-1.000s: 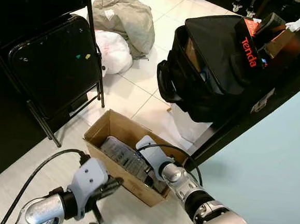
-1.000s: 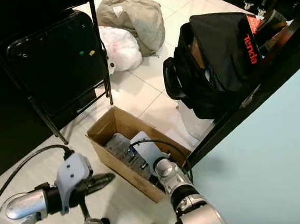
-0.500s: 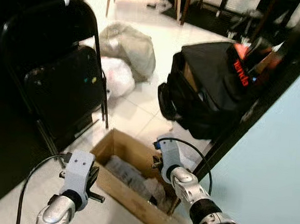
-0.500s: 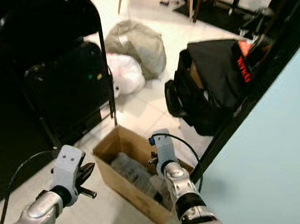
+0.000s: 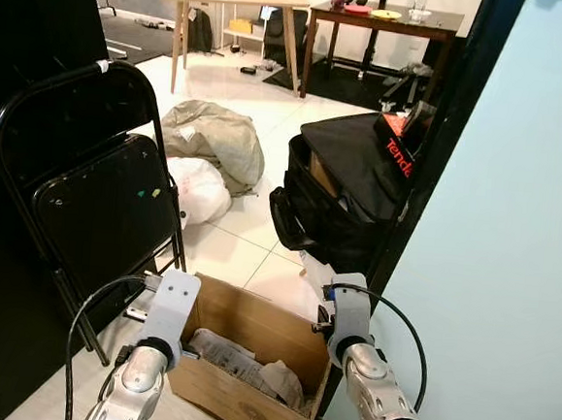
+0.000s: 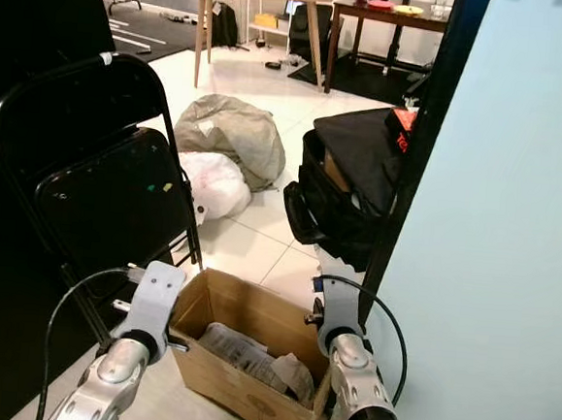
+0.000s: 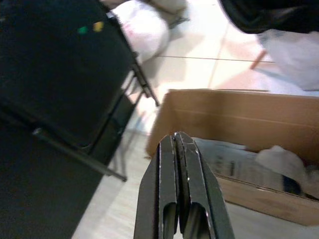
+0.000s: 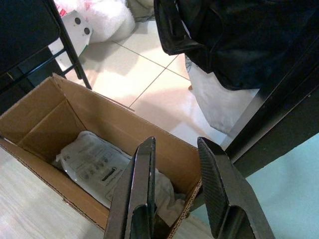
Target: Clean up the room
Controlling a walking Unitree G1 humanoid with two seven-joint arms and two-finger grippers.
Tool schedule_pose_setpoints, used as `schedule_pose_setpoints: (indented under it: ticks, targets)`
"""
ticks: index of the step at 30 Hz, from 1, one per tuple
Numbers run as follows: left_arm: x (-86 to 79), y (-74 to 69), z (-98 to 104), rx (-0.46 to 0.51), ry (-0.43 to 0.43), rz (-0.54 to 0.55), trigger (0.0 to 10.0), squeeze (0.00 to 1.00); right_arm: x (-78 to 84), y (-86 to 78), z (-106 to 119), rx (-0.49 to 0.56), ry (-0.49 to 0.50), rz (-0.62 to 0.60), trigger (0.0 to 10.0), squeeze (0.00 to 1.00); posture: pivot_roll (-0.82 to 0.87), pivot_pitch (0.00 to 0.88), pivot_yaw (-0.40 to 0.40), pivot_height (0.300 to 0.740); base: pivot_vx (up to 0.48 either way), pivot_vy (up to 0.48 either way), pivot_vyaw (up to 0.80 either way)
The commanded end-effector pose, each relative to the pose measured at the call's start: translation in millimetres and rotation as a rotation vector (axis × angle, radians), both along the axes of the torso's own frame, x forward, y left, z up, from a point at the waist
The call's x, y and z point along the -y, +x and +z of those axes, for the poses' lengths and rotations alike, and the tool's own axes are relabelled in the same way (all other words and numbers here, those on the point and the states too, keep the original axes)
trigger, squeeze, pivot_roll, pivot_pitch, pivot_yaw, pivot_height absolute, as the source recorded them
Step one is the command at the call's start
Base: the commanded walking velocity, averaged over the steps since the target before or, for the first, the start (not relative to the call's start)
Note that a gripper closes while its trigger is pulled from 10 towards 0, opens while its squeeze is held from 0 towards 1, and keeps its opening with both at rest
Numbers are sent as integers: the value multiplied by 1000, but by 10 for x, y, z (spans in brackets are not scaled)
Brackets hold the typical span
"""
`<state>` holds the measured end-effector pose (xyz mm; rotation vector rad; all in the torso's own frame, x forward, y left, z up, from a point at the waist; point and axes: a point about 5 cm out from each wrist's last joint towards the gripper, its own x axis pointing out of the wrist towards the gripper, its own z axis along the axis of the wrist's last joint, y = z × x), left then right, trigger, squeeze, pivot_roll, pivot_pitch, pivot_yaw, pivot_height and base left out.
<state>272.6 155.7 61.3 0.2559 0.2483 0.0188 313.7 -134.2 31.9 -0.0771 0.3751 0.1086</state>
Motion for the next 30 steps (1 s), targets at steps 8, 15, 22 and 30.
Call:
schedule_pose_setpoints:
  ticks: [8, 15, 22, 30]
  targets:
    - [-47, -26, -92, -34, 34, 17, 10000, 0, -75, -95, -56, -36, 27, -3, 10000, 0, -4, 0, 8, 740, 0, 0, -800]
    - [28, -21, -91, -20, 17, -8, 10000, 0, -62, -113, -63, -53, 11, 0, 10000, 0, -12, 0, 5, 740, 0, 0, -800]
    - [119, -5, -41, 14, -2, -70, 10000, 0, -38, -130, -65, -72, -4, 8, 10000, 0, -14, 0, -2, 740, 0, 0, -800]
    - [163, -42, -10, 36, -11, -114, 10000, 0, -20, -156, -75, -86, -9, 0, 10000, 0, -13, 0, -3, 740, 0, 0, -800]
